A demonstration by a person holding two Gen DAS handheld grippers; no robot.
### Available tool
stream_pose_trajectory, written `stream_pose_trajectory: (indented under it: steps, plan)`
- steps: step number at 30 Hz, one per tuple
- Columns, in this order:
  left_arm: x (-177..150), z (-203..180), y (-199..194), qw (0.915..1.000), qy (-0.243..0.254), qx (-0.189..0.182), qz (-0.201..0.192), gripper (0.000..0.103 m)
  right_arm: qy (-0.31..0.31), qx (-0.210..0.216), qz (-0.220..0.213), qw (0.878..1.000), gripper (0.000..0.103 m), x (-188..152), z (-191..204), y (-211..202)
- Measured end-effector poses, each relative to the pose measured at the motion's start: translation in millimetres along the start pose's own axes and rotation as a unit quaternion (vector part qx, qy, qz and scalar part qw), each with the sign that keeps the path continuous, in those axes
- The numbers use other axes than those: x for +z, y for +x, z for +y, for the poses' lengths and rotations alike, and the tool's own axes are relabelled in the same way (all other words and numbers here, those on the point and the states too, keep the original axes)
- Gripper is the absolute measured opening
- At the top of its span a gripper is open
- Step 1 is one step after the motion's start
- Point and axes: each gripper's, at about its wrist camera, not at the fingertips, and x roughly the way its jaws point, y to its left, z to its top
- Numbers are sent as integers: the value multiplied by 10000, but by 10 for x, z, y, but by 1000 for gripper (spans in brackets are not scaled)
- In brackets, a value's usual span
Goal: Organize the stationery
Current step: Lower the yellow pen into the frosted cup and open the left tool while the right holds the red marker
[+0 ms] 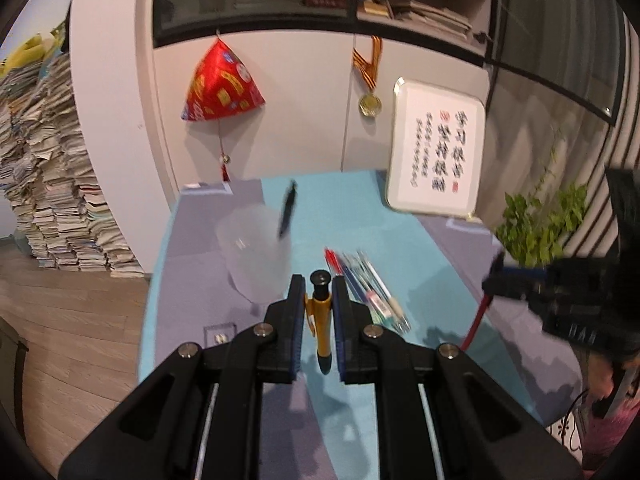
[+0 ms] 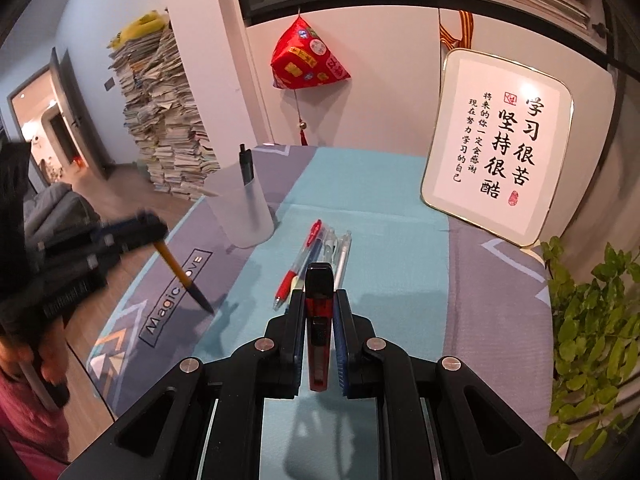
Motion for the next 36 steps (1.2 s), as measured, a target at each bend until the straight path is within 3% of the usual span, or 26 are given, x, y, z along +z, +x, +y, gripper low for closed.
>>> stream_pose_trajectory:
  steps: [10, 16, 26, 36]
  plan:
    - [709, 184, -147, 9975, -29, 371, -604, 11, -43, -3, 6, 10000, 14, 61, 61, 36]
    - [955, 397, 30, 9941, -198, 708, -800, 11, 44, -60, -3, 10000, 14, 126, 35, 70]
    - [696, 671, 630, 9961, -502, 667, -271, 11, 104, -14, -273, 9996, 14, 476, 108, 94]
    - [510, 708, 824, 9972, -522, 533, -30, 11, 110, 65, -373, 9992, 14, 630, 237, 132]
